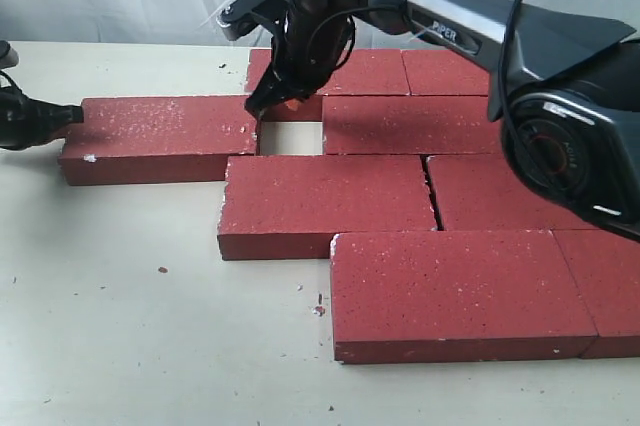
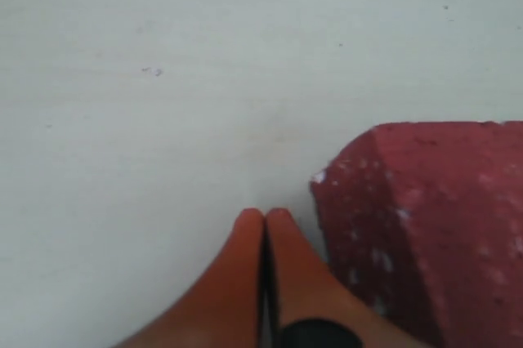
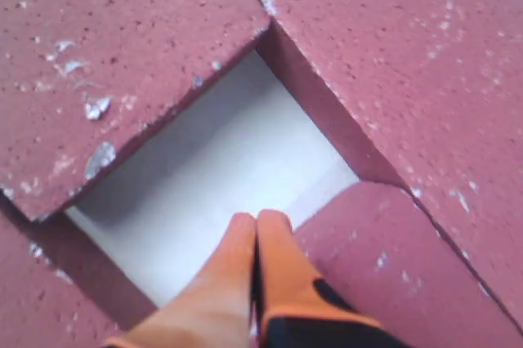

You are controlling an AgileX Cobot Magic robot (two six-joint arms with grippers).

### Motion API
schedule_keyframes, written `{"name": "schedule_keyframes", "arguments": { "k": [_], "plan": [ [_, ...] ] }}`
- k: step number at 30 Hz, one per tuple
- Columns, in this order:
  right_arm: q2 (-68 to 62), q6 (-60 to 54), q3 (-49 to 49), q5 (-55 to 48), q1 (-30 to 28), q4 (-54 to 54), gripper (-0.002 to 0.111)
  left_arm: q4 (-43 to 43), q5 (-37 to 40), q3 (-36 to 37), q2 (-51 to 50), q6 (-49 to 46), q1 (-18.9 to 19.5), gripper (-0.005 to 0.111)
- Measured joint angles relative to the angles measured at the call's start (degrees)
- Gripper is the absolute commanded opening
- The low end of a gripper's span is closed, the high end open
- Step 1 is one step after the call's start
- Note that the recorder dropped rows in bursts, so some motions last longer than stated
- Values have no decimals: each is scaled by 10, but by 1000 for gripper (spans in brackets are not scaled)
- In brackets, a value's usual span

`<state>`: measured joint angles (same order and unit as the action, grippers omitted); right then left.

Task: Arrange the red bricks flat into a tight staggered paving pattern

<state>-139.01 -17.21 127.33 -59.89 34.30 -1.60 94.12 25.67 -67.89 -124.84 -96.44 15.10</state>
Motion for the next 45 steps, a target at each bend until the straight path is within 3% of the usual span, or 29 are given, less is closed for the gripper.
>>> {"name": "schedule_keyframes", "arguments": {
  "k": [5,9,25,28,36,45],
  "plan": [
    [25,9,-3,-69,-8,-13,-1,0,-28,0,0,1,7,0],
    [58,31,-58,-61,-16,-26,-1,-31,-31,0,6,20,7,0],
    [322,31,-493,175,-20,-85,-1,-456,16,0,123,405,28,0],
    [331,16,-530,209,-20,-111,-1,-462,10,0,114,453,29,0],
    [336,12,-536,276,-27,-118,-1,-440,-11,-10,56,474,16,0],
    [336,12,-536,283,-45,-114,-1,-433,-43,-22,51,470,-52,0]
  ]
}}
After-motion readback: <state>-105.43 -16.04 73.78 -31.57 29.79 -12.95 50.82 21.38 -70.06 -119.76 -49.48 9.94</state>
